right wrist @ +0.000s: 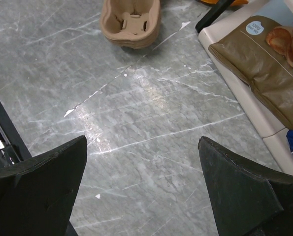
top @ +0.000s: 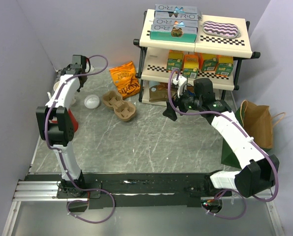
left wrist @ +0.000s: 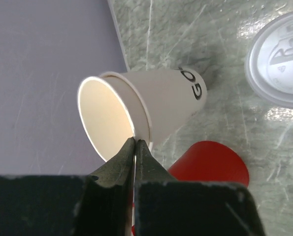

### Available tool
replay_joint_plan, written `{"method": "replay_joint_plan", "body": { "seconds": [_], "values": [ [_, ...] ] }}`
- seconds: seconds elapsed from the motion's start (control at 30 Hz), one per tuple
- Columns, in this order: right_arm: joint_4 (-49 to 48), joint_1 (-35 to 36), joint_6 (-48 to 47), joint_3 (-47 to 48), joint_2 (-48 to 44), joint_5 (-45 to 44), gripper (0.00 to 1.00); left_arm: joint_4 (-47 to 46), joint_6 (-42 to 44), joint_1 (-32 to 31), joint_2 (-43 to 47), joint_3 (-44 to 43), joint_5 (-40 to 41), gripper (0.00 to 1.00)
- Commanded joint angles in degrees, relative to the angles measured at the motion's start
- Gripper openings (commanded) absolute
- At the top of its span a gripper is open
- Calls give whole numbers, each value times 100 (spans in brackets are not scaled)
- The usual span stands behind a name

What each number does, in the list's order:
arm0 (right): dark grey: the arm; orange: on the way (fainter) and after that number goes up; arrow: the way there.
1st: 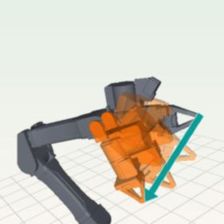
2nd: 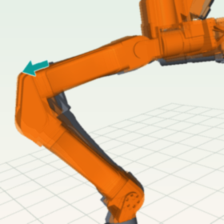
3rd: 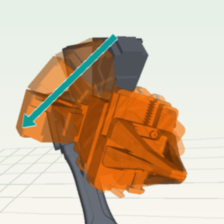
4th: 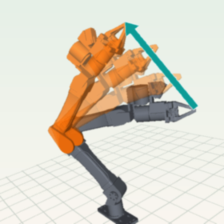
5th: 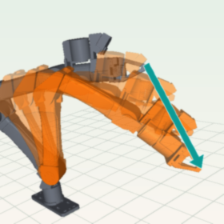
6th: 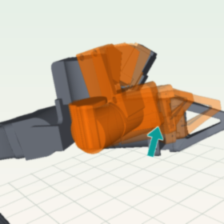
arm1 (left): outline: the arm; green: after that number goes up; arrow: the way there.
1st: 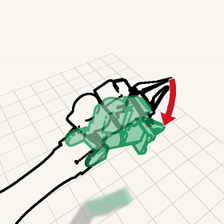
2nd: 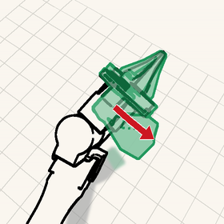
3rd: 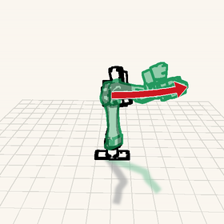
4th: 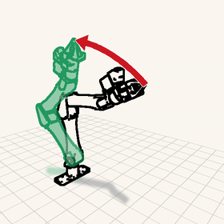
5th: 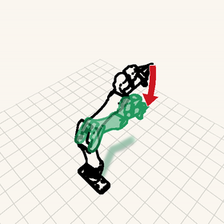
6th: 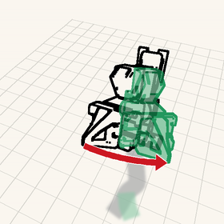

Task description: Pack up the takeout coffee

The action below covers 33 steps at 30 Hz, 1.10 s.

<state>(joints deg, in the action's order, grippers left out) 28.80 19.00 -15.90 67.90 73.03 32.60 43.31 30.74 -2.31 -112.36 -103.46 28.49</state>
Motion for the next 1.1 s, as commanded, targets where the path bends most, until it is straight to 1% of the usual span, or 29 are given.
{"method": "replay_joint_plan", "body": {
  "seconds": [0.0, 0.03, 0.07, 0.1, 0.13, 0.17, 0.23, 0.27, 0.3, 0.37, 0.4, 0.43, 0.5, 0.53, 0.57, 0.6, 0.63, 0.7, 0.73, 0.77, 0.8, 0.83, 0.87, 0.9, 0.93, 0.97, 1.0, 1.03, 1.07],
  "values": [
    [-216, 16, 52, 75, -78, 19, 100, -571, 27, 367, 368, 242, -253, 1],
    [-269, 24, 52, 57, -79, 62, 100, -700, 298, 354, 364, 621, -4, 1],
    [-208, 33, 26, 66, -53, 115, 100, 56, 397, 258, 224, 251, 895, 1],
    [-156, 24, 26, 118, -53, 132, 100, 394, 119, -21, -47, -196, 712, 1],
    [-251, 16, 113, 92, -61, 80, 100, 450, -127, 141, 20, -479, 49, 1],
    [-313, 16, 148, 31, -114, 89, 100, 24, -52, 378, 203, 127, -410, 1],
    [-270, 24, 131, 21, -97, 228, 100, -88, 484, -4, 163, 222, 801, 1],
    [-226, 24, 166, 39, -79, 212, 100, -34, 216, -76, 100, -153, 868, 1],
    [-286, 24, 201, 13, -105, 177, 100, -338, 65, 210, 256, -96, -236, 1],
    [-270, 24, 193, -14, -88, 237, 100, -492, 490, 346, 259, 291, 188, 1],
    [-217, 24, 175, 82, -70, 238, 100, 189, 381, 14, -73, -31, 749, 1],
    [-225, 24, 192, 101, -70, 212, 100, 300, 154, 37, -119, -399, 258, 1],
    [-330, 33, 210, 13, -105, 150, 100, -529, 44, 422, 194, 85, -247, 1],
    [-296, 24, 193, 30, -79, 194, 100, -404, 350, 293, 109, 237, 457, 1],
    [-243, 16, 193, 74, -35, 220, 100, -37, 240, 92, -179, -162, 778, 1],
    [-234, 24, 201, 109, -52, 194, 100, 411, 4, 12, -277, -566, 572, 1],
    [-269, 24, 228, 92, -61, 185, 100, 171, -242, 98, -235, -579, 170, 1],
    [-304, 24, 237, 48, -61, 220, 100, -428, 237, 117, -93, 17, 567, 1],
    [-252, 16, 228, 65, -35, 221, 100, -115, 344, -58, -241, -547, 1014, 1],
    [-226, 24, 236, 109, -9, 221, 100, 671, -108, -146, -417, -1005, 670, 1],
    [-243, 24, 254, 101, -9, 203, 100, 522, -330, 18, -297, -1123, 75, 1],
    [-295, 24, 254, 92, 0, 229, 100, -19, -288, 176, -96, -201, -149, 1],
    [-287, 24, 263, 92, 44, 264, 100, -268, 347, 178, -102, 8, 632, 1],
    [-261, 33, 254, 179, 79, 282, 100, 130, 371, -144, -285, -164, 1110, 1],
    [-217, 24, 245, 223, 105, 256, 100, 699, 84, -217, -435, -1071, 1002, 1],
    [-269, 24, 271, 224, 114, 221, 100, 897, -467, -113, -314, -1132, 252, 1],
    [-330, 24, 289, 206, 114, 212, 100, -6, -438, 201, -122, -697, -295, 1],
    [-340, 33, 281, 215, 132, 273, 100, -15, -176, 204, -94, -188, 100, 1],
    [-244, 24, 263, 311, 210, 308, 100, 237, 61, -83, -389, -392, 635, 1]
  ]
}}
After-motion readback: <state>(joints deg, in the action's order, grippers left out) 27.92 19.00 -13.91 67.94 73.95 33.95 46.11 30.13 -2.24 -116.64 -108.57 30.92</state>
